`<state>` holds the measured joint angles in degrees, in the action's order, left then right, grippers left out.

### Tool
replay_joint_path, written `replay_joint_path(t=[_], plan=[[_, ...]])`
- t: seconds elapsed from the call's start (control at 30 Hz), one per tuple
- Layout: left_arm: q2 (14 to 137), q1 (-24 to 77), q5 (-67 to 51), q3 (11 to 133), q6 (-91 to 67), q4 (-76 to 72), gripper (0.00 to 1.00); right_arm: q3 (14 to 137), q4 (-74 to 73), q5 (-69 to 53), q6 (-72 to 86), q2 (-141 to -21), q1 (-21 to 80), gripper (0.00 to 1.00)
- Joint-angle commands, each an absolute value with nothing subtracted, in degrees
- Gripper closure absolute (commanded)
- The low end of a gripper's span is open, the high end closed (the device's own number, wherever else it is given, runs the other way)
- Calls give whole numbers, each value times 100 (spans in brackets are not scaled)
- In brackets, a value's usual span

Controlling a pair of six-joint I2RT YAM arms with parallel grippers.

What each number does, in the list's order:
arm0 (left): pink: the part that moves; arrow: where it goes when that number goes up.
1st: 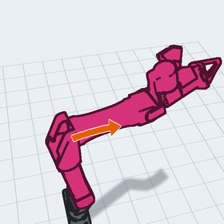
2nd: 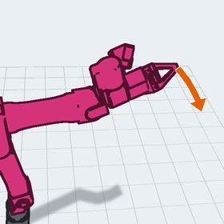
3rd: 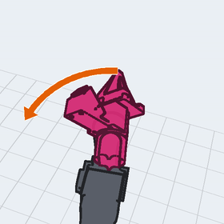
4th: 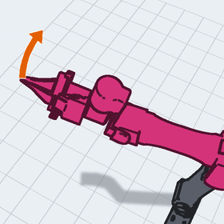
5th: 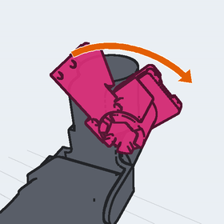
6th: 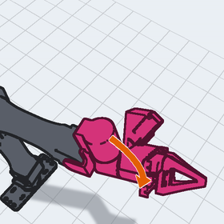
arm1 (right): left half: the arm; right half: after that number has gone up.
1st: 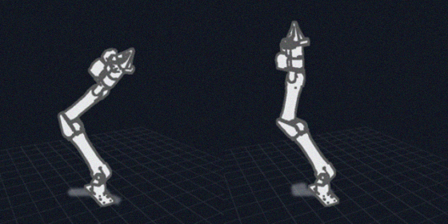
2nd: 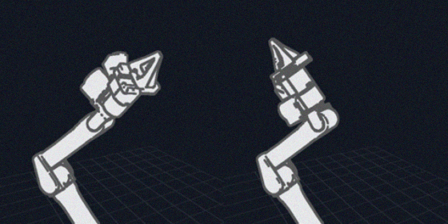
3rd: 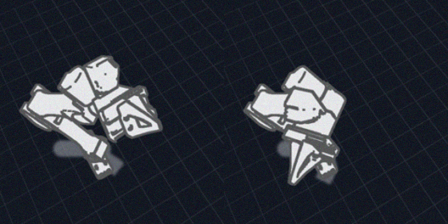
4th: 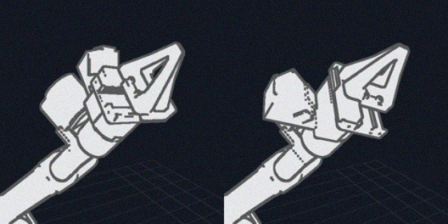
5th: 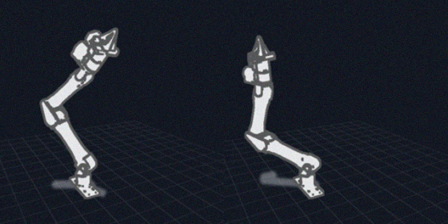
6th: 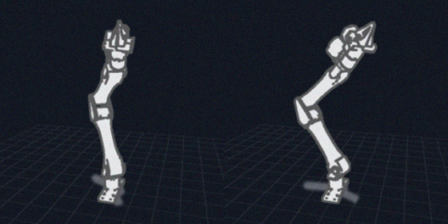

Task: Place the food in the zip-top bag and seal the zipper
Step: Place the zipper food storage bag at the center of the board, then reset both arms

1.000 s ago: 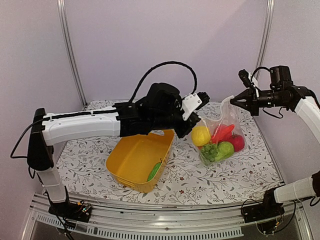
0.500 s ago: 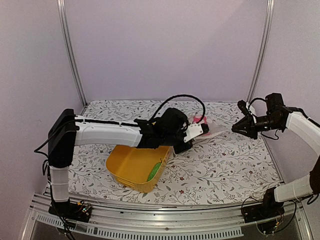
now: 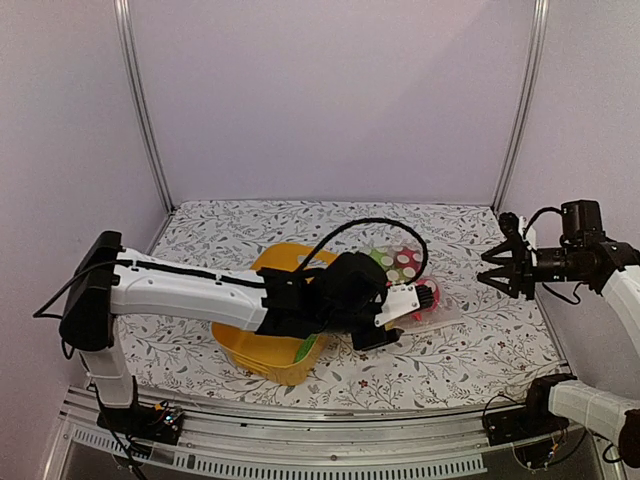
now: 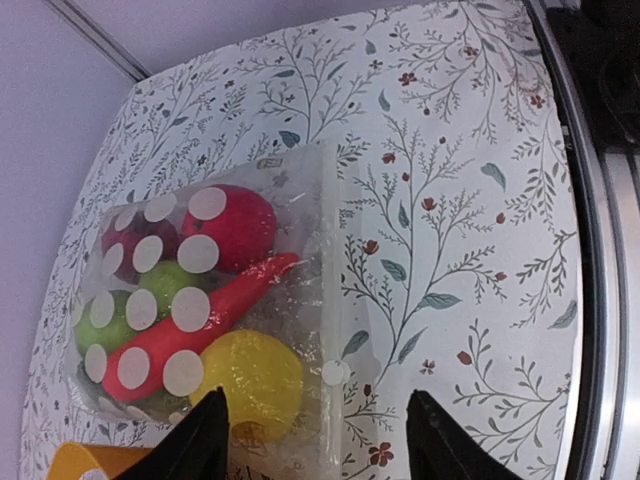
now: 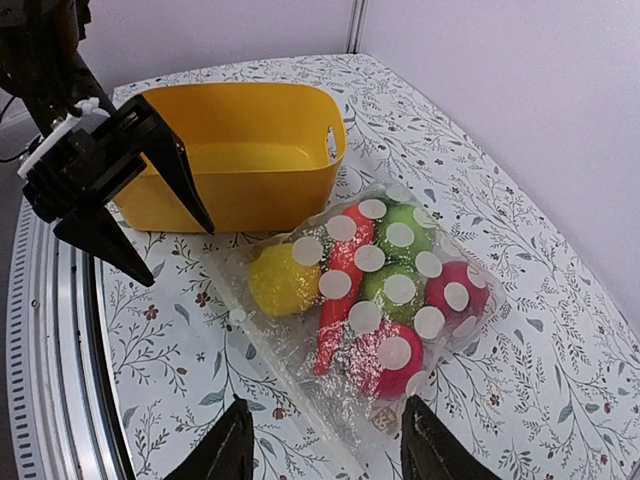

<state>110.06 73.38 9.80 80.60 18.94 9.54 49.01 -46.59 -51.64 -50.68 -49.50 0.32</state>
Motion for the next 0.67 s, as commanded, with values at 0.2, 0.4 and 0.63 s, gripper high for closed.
replay_joint_path(t=[0.2, 0.4, 0.63], plan=[[9516, 6781, 3136, 8058, 496, 1031, 23, 5767, -2848, -3764, -1875, -5192, 44, 5], [8326, 6109, 3523, 7286, 27, 1137, 5, 5681, -1902, -2279, -525, -4737, 43, 1], [7356, 4936, 3149, 6417, -930, 951, 0, 5389, -1651, -2063, -273, -4492, 43, 1]])
